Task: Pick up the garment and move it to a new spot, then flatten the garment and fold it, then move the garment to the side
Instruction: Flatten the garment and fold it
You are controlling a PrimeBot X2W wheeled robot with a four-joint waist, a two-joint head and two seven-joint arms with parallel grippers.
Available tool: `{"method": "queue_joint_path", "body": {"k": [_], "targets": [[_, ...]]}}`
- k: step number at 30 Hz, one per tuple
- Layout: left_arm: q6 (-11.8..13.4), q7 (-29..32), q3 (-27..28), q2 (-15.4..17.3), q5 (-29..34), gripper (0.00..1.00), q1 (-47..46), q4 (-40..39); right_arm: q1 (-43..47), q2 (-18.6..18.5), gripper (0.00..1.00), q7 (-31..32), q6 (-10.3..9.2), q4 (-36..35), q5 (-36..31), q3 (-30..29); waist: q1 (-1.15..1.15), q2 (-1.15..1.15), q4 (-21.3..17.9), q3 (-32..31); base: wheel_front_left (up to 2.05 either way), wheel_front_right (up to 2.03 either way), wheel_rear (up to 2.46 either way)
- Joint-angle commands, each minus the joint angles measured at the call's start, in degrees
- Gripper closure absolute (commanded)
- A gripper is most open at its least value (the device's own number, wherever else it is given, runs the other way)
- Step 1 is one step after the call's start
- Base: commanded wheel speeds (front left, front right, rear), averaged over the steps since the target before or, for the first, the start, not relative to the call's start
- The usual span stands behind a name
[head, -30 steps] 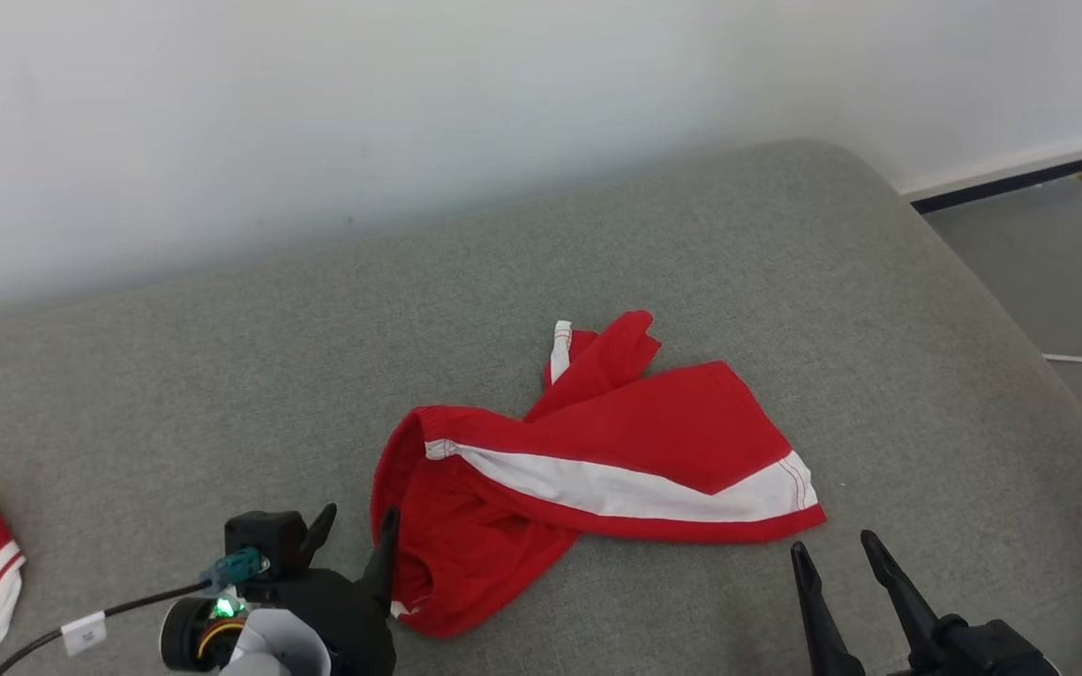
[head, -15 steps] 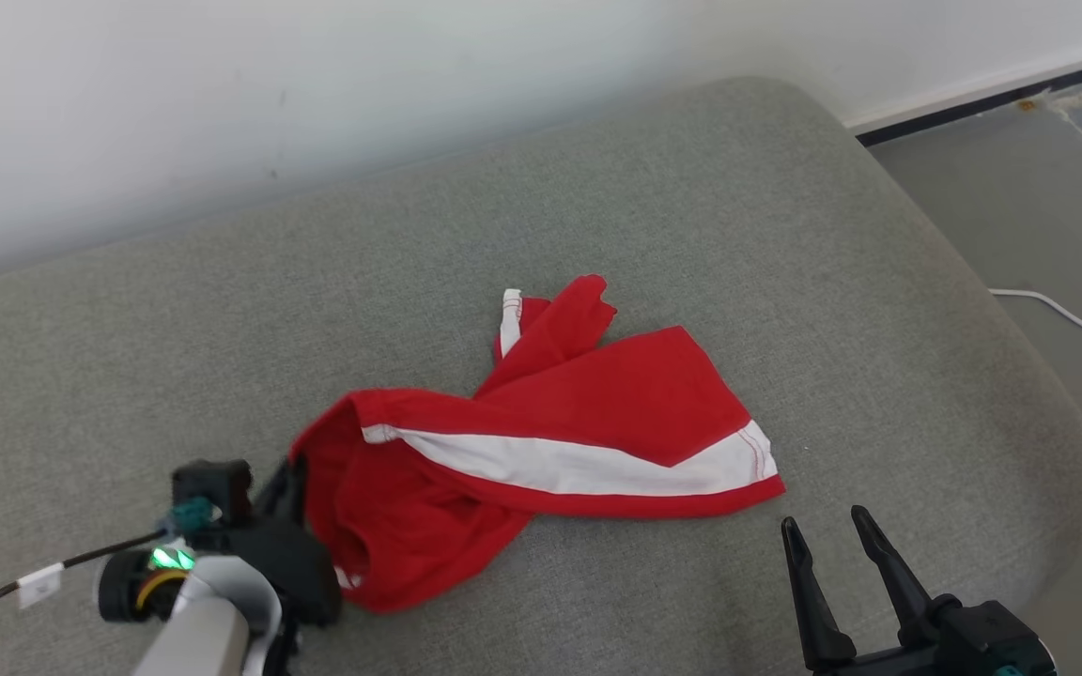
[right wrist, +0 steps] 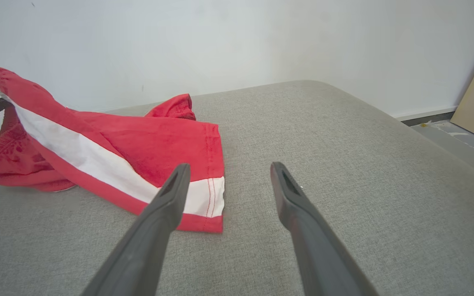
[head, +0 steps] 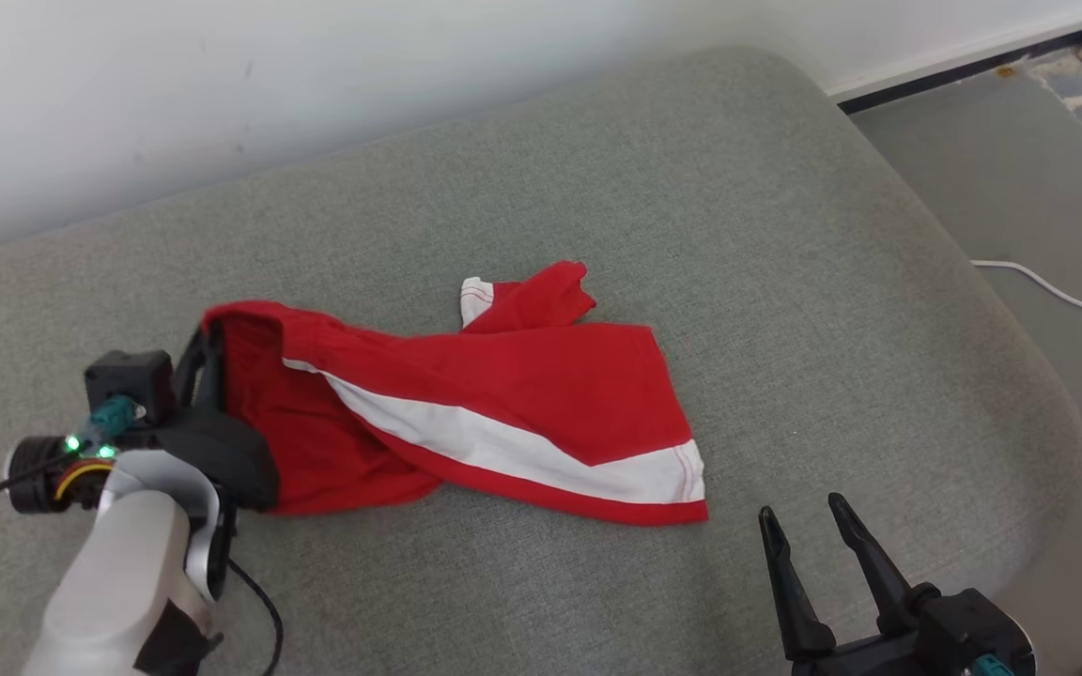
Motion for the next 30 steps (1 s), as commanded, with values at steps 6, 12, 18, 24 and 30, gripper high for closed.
{"method": "queue_joint_path", "body": {"k": [6,12,18,24,30], "targets": [[0.0,0.4,-0.4,-0.3,-0.1,0.0,-2.4,3.5,-1.0,-0.1,0.0,-0.2,-0.11,0.5,0.8,0.9,-0.01,-0.01,0.3,1.4,0.0,0.0,0.0],[-0.9,0.3,-0.3,-1.7,-1.4,0.0,-1.8,6.3,-0.9,0.0,0.0,-0.2,-0.11,0.8,1.0,0.7,-0.01,-0.01,1.9,0.8,0.0,0.0,0.0],[-2.1,0.6,-1.3,-3.2,-1.8,0.0,-0.1,8.2,-0.5,0.1,0.0,-0.1,-0.11,1.4,1.1,0.8,-0.01,-0.01,4.5,-1.6,0.0,0.0,0.0],[-4.0,3.5,-3.6,-4.3,-1.8,0.0,0.0,9.0,0.2,0.1,0.0,0.2,-0.11,1.8,1.5,1.3,-0.01,-0.01,5.9,-4.0,0.0,0.0,0.0],[-5.0,8.0,-5.5,-5.2,-2.3,0.0,-1.6,9.4,0.0,0.0,0.0,0.1,-0.11,2.0,2.0,2.6,-0.01,-0.01,4.6,-4.6,0.0,0.0,0.0]]}}
